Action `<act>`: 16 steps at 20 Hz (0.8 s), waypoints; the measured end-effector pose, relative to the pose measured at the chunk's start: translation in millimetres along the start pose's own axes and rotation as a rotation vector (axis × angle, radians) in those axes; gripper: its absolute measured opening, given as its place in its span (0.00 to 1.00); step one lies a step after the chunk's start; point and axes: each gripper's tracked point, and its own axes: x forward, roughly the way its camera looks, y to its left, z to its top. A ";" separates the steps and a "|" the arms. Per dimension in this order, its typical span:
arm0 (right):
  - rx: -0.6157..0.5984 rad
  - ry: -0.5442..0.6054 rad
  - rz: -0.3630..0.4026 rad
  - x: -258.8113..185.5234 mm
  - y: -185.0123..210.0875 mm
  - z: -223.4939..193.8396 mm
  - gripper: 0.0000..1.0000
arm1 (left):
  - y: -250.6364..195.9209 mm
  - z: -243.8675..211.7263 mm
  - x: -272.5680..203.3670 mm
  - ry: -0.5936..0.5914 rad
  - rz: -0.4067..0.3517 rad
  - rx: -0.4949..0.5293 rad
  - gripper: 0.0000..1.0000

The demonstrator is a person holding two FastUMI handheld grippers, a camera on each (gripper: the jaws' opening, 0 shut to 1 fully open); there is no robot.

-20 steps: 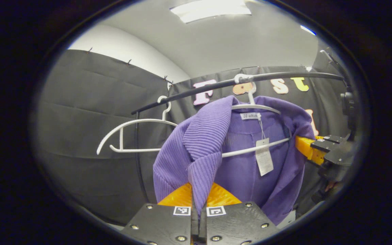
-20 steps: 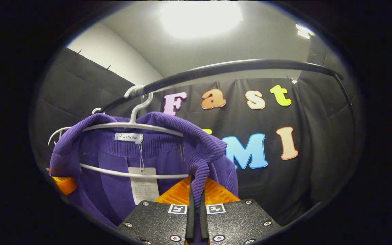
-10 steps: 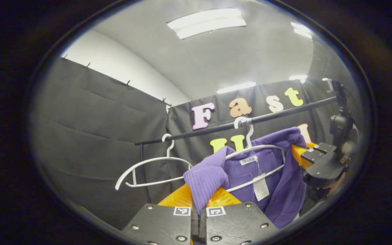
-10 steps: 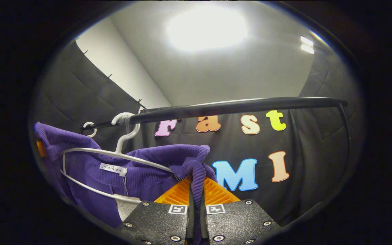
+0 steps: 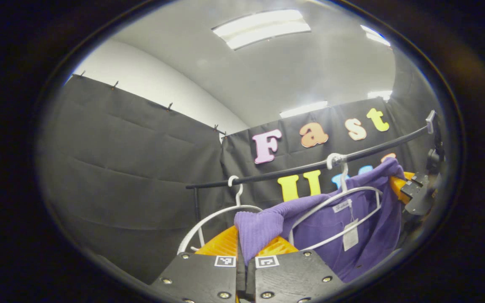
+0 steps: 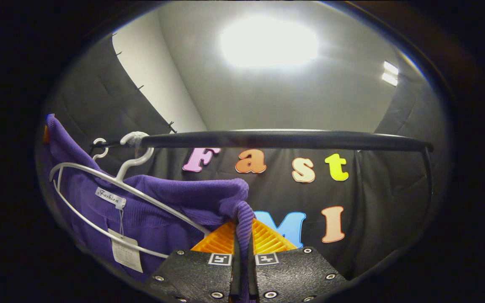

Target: Grasp the clothes on the hanger with both hands and then place them into the laundry hamper below.

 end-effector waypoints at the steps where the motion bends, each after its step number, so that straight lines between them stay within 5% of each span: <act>1: -0.007 0.001 -0.006 3.3 -4.1 -2.9 0.06 | 4.7 -1.8 7.2 0.003 0.003 -0.001 0.07; 10: -0.084 0.037 -0.013 14.4 -13.5 -36.5 0.06 | 34.7 -22.9 58.9 0.023 -0.019 0.019 0.07; 16: -0.062 0.088 -0.038 23.0 -13.5 -61.7 0.06 | 29.8 -50.4 70.1 0.069 -0.047 -0.071 0.00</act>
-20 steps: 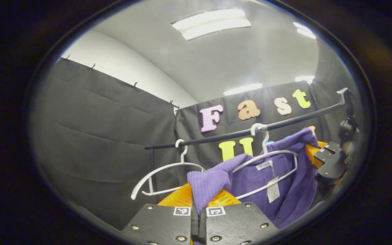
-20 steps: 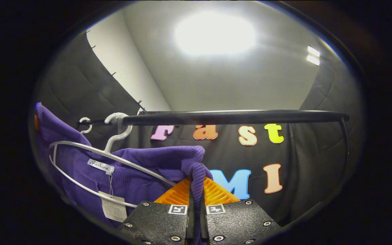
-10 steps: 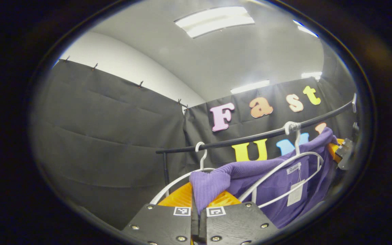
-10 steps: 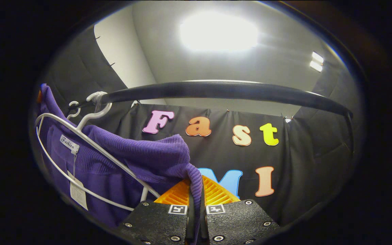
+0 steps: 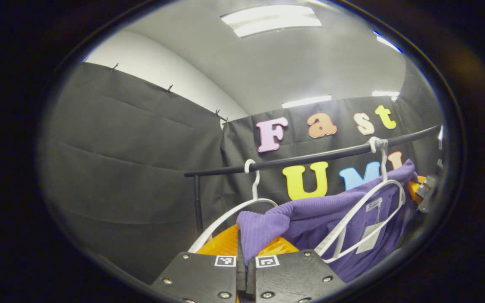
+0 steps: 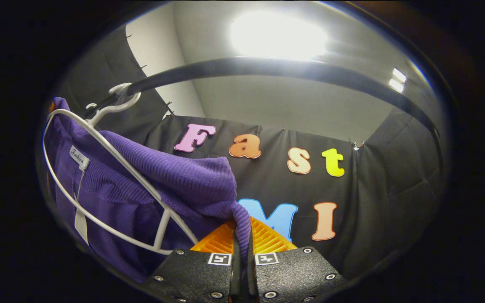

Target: Grasp the clothes on the hanger with both hands and then place them into the laundry hamper below.

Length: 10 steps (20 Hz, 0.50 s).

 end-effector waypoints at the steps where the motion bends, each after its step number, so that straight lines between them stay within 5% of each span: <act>1: 0.020 0.016 -0.005 0.6 0.8 -5.4 0.06 | -2.6 -3.9 0.1 0.005 -0.008 -0.001 0.00; 10: 0.178 0.208 -0.026 0.9 1.1 -73.0 0.06 | -22.4 -29.7 0.4 0.067 -0.079 0.055 0.07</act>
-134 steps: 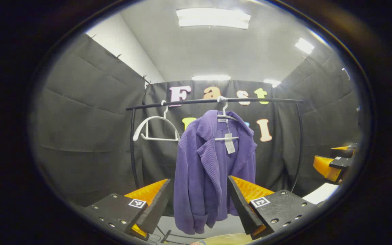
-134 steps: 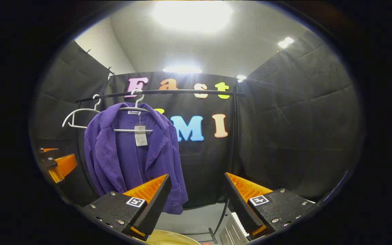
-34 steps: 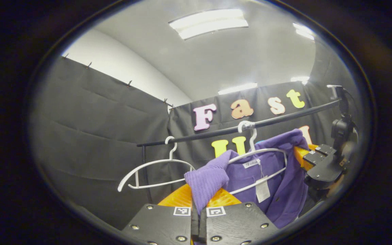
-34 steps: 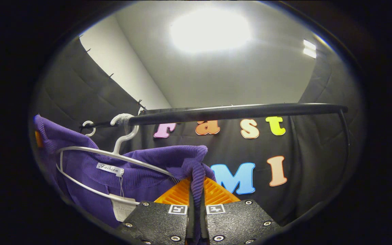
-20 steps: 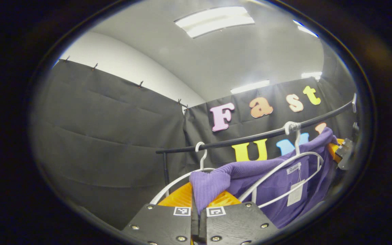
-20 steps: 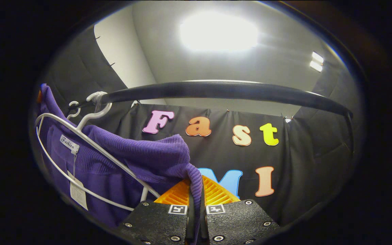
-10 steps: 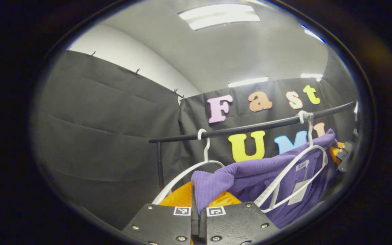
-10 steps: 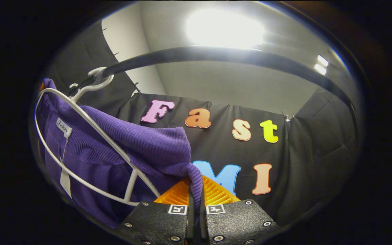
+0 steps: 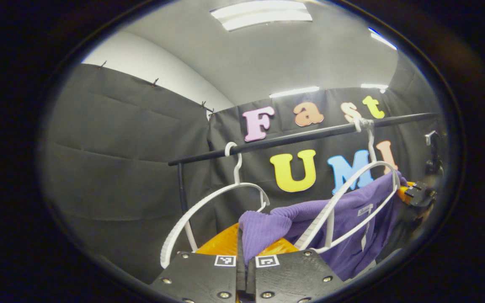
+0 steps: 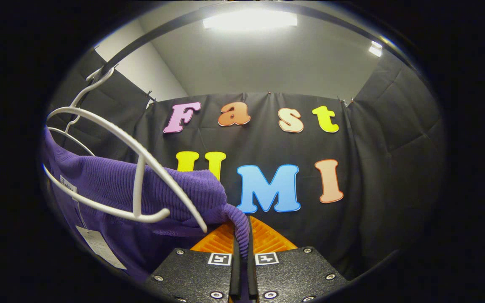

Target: Grasp the clothes on the hanger with both hands and then place them into the laundry hamper below.

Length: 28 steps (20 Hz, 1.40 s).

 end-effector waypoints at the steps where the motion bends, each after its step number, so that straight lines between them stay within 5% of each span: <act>1: 0.004 0.009 -0.007 1.3 -3.0 -3.8 0.06 | -0.6 -2.8 0.8 0.003 0.000 0.002 0.02; 5: 0.012 0.076 0.006 -13.2 5.7 -30.3 0.06 | 1.1 -19.8 -8.3 0.023 -0.006 -0.005 0.07; 6: 0.005 0.084 0.008 -17.4 6.1 -33.7 0.06 | 2.4 -21.0 -13.3 0.019 -0.007 -0.006 0.02; 17: -0.021 0.174 0.027 -72.0 21.1 -62.3 0.06 | 12.0 -50.5 -47.3 0.046 -0.013 -0.035 0.02; 28: 0.040 0.193 0.023 -182.6 45.7 -22.5 0.06 | 9.8 -45.6 -109.7 0.018 -0.136 -0.097 0.02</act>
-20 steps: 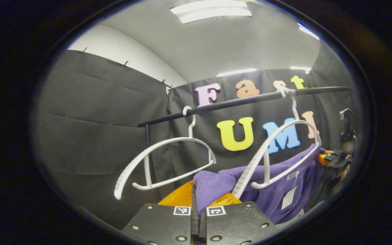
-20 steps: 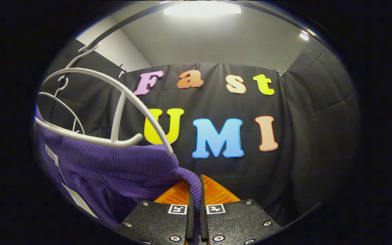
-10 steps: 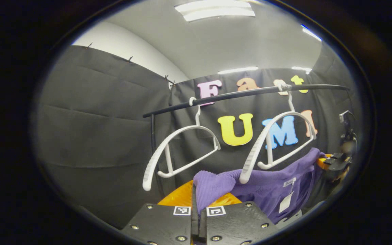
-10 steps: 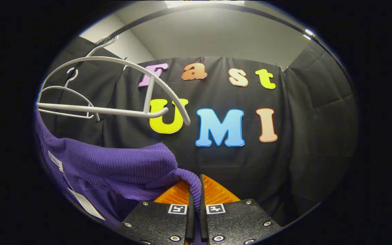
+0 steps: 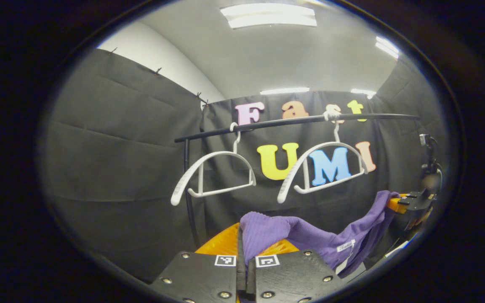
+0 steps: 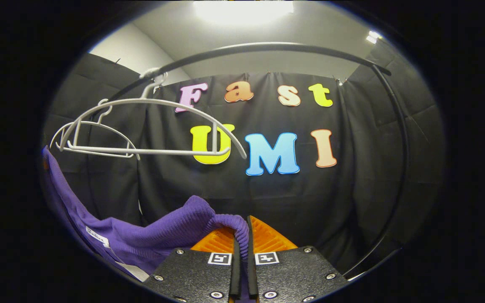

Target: Grasp the clothes on the hanger with both hands and then place them into the laundry hamper below.

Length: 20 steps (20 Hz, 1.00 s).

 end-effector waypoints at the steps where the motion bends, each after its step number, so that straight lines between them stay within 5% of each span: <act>1: -0.005 -0.009 0.001 -13.1 4.5 4.4 0.06 | -5.4 4.4 -3.6 -0.012 -0.024 -0.008 0.02; 14: 0.005 -0.072 0.035 -154.9 80.0 46.3 0.06 | -71.8 20.1 -75.6 -0.070 -0.332 -0.100 0.00; 20: -0.014 0.009 0.095 -192.3 111.6 9.6 0.06 | -103.7 -17.4 -97.2 0.003 -0.401 -0.128 0.02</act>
